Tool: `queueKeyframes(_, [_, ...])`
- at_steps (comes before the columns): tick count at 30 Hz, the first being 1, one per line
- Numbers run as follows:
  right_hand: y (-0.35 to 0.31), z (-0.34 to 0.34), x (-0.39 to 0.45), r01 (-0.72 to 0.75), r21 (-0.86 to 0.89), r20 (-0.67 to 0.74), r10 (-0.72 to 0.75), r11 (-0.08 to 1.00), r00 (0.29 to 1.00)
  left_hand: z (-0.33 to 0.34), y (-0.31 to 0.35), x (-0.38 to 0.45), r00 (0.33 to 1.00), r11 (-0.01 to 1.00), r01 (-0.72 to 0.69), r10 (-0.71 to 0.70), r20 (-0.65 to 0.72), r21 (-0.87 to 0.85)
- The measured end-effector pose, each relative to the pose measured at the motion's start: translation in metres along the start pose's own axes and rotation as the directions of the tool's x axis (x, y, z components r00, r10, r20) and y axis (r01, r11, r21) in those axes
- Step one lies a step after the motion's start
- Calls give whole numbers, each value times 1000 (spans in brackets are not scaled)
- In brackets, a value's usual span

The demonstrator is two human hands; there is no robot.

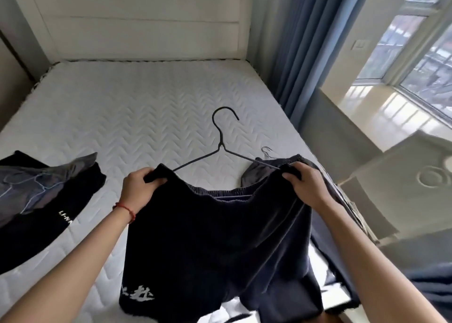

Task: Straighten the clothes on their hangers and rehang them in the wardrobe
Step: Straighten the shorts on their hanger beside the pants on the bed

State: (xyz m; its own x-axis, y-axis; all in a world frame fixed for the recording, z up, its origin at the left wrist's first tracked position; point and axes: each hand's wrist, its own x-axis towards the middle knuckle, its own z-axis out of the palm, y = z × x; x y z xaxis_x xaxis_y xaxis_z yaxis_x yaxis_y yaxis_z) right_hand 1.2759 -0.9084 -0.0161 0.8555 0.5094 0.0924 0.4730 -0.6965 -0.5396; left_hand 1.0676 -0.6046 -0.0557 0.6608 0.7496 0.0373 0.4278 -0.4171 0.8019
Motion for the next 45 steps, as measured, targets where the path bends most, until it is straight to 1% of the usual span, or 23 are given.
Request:
queueKeyframes(3, [16, 37, 60, -11, 22, 65, 10, 1000, 998, 28, -17, 47, 997, 997, 71, -71, -4, 5])
queueKeyframes(6, [31, 78, 114, -13, 44, 106, 9, 999, 994, 54, -34, 94, 994, 992, 111, -111, 2, 60])
queueKeyframes(9, [45, 114, 159, -47, 53, 141, 39, 997, 989, 77, -50, 137, 990, 986, 139, -139, -6, 91])
queueKeyframes(13, [62, 152, 213, -65, 36, 132, 60, 997, 989, 107, -66, 190, 990, 986, 136, -131, -59, 93])
queueKeyframes(16, [74, 180, 248, -98, 29, 108, 94, 995, 990, 131, -81, 224, 989, 983, 123, -111, -95, 139])
queueKeyframes(18, [81, 199, 262, -137, 9, 81, 136, 991, 987, 148, -95, 237, 990, 977, 114, -97, -98, 182])
queueKeyframes(19, [84, 208, 264, -179, 19, 78, 177, 984, 981, 155, -102, 237, 991, 974, 118, -102, -88, 195])
queueKeyframes(21, [91, 222, 256, -281, 66, 130, 271, 957, 954, 169, -116, 225, 989, 964, 147, -140, -46, 222])
queueKeyframes(24, [107, 233, 208, -348, 87, 245, 319, 933, 916, 184, -137, 174, 978, 953, 182, -201, 56, 243])
queueKeyframes(28, [122, 227, 119, -482, 96, 294, 438, 871, 850, 190, -155, 85, 936, 931, 305, -332, 119, 202])
queueKeyframes(30, [123, 220, 76, -523, 85, 325, 472, 848, 819, 189, -155, 40, 909, 916, 351, -383, 163, 194])
queueKeyframes(32, [120, 211, 36, -543, 81, 350, 486, 836, 800, 185, -150, -1, 884, 910, 364, -405, 235, 198])
queueKeyframes(36, [112, 189, -26, -573, 131, 363, 498, 809, 787, 171, -135, -67, 837, 896, 384, -439, 327, 221])
queueKeyframes(39, [111, 180, -60, -577, 117, 426, 484, 808, 764, 160, -120, -103, 779, 858, 468, -513, 360, 211])
queueKeyframes(41, [113, 181, -80, -603, 105, 485, 489, 791, 725, 155, -114, -127, 724, 810, 554, -584, 367, 194])
queueKeyframes(45, [122, 194, -107, -652, 72, 570, 506, 754, 647, 155, -119, -158, 653, 719, 677, -685, 323, 156])
